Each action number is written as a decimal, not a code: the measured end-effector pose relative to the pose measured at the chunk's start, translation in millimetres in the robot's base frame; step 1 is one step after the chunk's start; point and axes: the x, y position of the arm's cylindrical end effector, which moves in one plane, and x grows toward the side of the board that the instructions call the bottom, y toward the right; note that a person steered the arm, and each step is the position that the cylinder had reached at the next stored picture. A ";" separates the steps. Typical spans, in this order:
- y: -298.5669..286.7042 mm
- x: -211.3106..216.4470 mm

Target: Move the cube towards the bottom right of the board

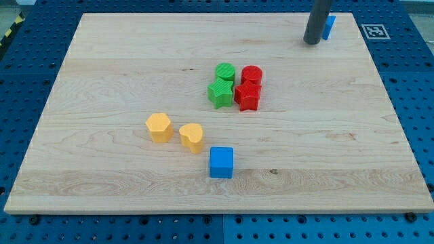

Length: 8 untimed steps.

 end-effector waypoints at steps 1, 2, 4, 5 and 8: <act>7.1 56.5; 46.7 128.3; 52.6 180.6; 52.6 181.0; -26.1 215.6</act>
